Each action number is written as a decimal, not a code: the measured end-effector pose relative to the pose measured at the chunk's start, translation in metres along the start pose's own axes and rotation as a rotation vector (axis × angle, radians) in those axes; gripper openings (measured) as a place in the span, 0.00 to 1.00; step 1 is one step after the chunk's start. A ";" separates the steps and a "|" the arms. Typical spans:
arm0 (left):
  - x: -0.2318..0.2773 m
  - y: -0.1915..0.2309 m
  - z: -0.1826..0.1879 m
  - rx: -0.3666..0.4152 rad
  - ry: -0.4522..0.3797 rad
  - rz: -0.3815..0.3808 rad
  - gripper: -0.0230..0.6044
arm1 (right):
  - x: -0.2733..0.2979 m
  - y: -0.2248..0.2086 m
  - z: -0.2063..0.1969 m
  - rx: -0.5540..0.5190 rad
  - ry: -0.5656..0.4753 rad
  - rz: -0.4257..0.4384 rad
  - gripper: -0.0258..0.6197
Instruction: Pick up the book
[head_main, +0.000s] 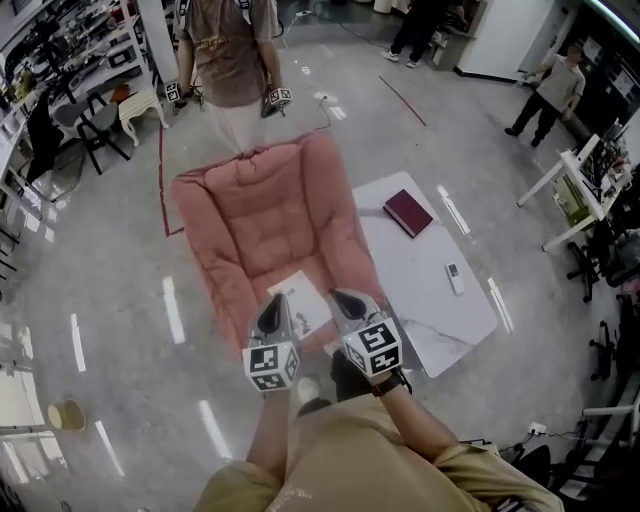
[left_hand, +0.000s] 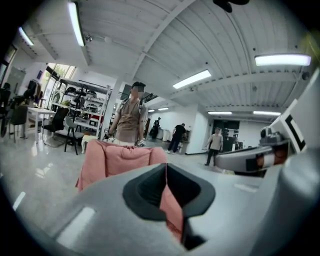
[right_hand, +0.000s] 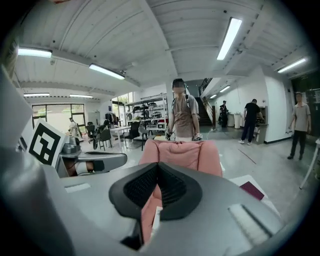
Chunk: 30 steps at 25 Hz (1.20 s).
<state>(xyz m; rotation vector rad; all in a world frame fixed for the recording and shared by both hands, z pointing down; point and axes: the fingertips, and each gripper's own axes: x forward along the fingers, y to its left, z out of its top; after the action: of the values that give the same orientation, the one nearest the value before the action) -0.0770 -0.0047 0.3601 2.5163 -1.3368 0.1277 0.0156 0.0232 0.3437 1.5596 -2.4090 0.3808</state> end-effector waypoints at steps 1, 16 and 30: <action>0.007 0.006 -0.013 -0.012 0.028 0.008 0.05 | 0.009 -0.004 -0.011 0.005 0.027 0.007 0.05; 0.064 0.095 -0.260 -0.352 0.559 0.134 0.24 | 0.142 -0.010 -0.191 0.121 0.456 0.239 0.05; 0.140 0.129 -0.472 -0.585 0.732 0.161 0.37 | 0.202 -0.047 -0.335 0.212 0.610 0.345 0.05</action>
<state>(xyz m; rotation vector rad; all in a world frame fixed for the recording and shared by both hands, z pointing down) -0.0777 -0.0462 0.8678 1.6301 -1.0528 0.5428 -0.0008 -0.0512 0.7305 0.8926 -2.1704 1.0384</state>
